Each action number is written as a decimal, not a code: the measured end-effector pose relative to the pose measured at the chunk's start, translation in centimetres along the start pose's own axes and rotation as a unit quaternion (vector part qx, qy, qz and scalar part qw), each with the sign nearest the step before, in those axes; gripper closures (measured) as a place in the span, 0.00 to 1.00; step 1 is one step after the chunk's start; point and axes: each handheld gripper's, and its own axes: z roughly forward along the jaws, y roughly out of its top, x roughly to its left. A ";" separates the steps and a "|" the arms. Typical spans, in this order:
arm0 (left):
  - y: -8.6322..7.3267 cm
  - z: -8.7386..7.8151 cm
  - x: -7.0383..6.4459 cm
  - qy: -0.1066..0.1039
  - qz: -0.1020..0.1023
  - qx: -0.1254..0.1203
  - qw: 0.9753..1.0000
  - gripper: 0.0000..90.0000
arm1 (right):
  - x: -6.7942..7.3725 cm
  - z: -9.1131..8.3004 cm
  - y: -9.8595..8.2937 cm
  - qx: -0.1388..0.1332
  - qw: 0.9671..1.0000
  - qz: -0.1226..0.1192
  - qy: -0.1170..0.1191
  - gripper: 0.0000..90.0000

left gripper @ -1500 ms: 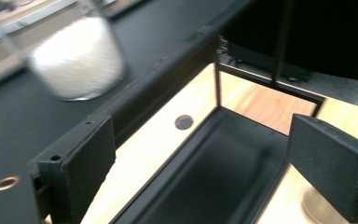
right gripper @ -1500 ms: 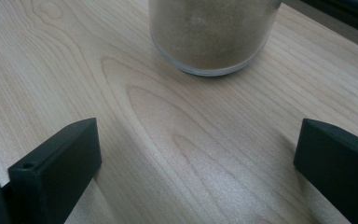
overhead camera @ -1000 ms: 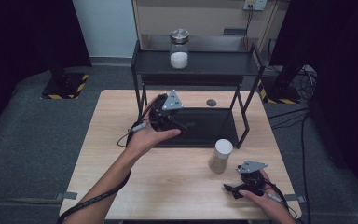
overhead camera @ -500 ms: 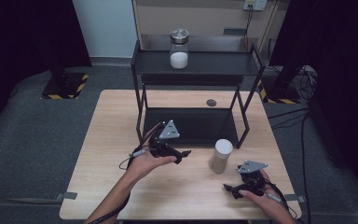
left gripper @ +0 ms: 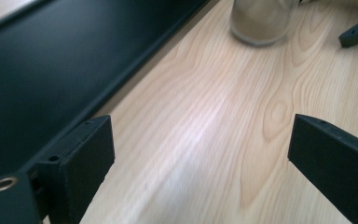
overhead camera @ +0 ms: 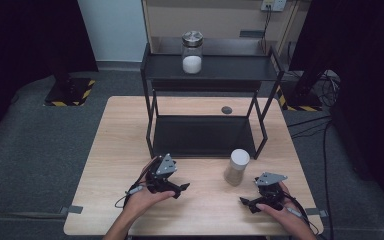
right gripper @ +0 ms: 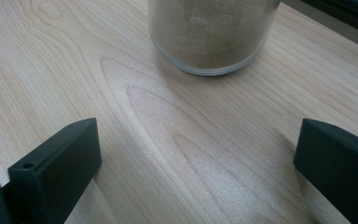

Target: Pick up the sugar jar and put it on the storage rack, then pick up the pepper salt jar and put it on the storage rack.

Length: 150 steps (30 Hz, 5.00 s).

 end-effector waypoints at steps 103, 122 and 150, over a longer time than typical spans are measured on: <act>-6.4 -3.9 1.9 0.139 -0.132 0.065 0.979 0.01 | -0.9 -0.9 6.1 -0.081 0.997 0.006 0.003 0.22; -6.4 -3.8 1.7 0.142 -0.134 0.066 0.979 0.01 | 0.0 -0.3 6.0 -0.115 0.993 0.025 -0.012 0.38; -6.4 -3.8 1.6 0.144 -0.135 0.066 0.978 0.01 | -3.4 -1.4 8.4 -0.107 0.993 -0.010 0.046 0.38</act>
